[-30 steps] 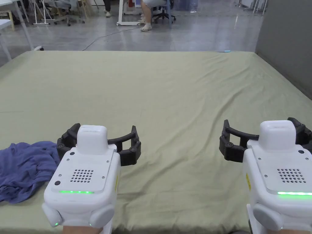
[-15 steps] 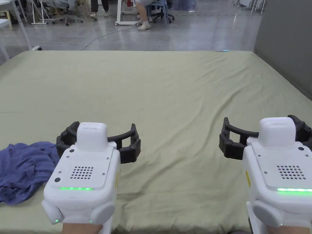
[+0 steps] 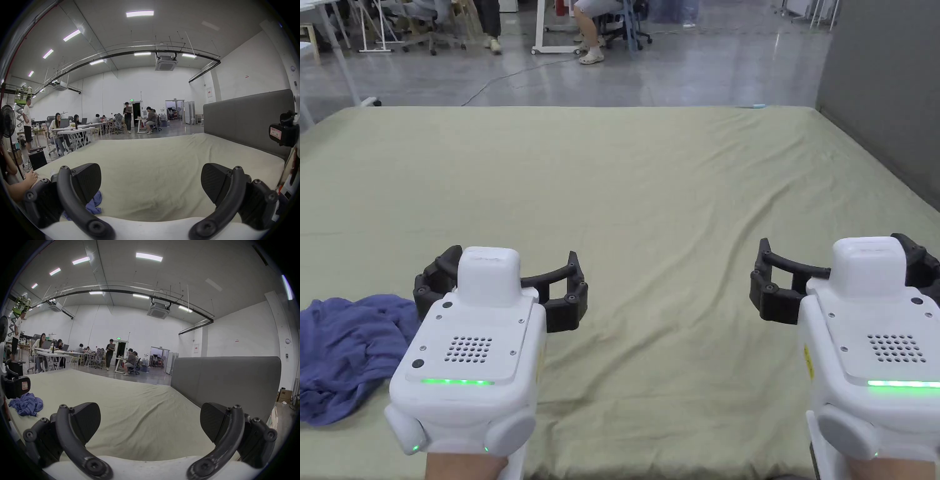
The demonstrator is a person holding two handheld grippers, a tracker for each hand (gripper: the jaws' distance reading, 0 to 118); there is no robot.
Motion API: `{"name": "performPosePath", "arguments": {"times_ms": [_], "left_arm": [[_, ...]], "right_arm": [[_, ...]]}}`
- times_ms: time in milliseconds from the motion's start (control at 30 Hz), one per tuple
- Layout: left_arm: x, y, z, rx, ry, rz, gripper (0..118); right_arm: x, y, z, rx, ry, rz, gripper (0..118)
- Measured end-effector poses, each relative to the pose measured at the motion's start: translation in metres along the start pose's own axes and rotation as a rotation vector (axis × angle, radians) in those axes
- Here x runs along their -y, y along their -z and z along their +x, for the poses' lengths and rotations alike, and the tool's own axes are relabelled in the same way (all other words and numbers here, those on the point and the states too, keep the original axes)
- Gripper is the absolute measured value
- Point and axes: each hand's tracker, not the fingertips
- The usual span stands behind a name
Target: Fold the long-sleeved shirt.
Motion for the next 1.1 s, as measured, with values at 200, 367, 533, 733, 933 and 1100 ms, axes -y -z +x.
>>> {"name": "performPosePath", "arguments": {"times_ms": [200, 367, 533, 733, 933, 1100], "left_arm": [[0.001, 0.002, 0.0, 0.0, -0.004, -0.014, 118], [0.003, 0.002, 0.001, -0.003, 0.007, -0.015, 118], [0.004, 0.002, 0.003, 0.0, 0.002, -0.016, 118], [0.003, 0.0, 0.007, 0.016, 0.01, -0.028, 4], [0.004, -0.006, 0.009, 0.049, 0.023, -0.023, 3], [-0.003, -0.011, -0.013, -0.027, 0.004, -0.04, 2]], "right_arm": [[0.001, 0.001, 0.0, -0.006, -0.013, -0.011, 118], [0.002, 0.001, -0.001, -0.003, -0.012, -0.011, 118], [0.002, 0.0, 0.001, 0.008, -0.012, -0.012, 118], [0.002, -0.001, -0.001, -0.011, -0.008, -0.034, 3], [0.004, 0.005, -0.01, -0.006, 0.016, -0.041, 0], [-0.005, 0.01, -0.037, -0.076, 0.022, -0.036, 0]]}}
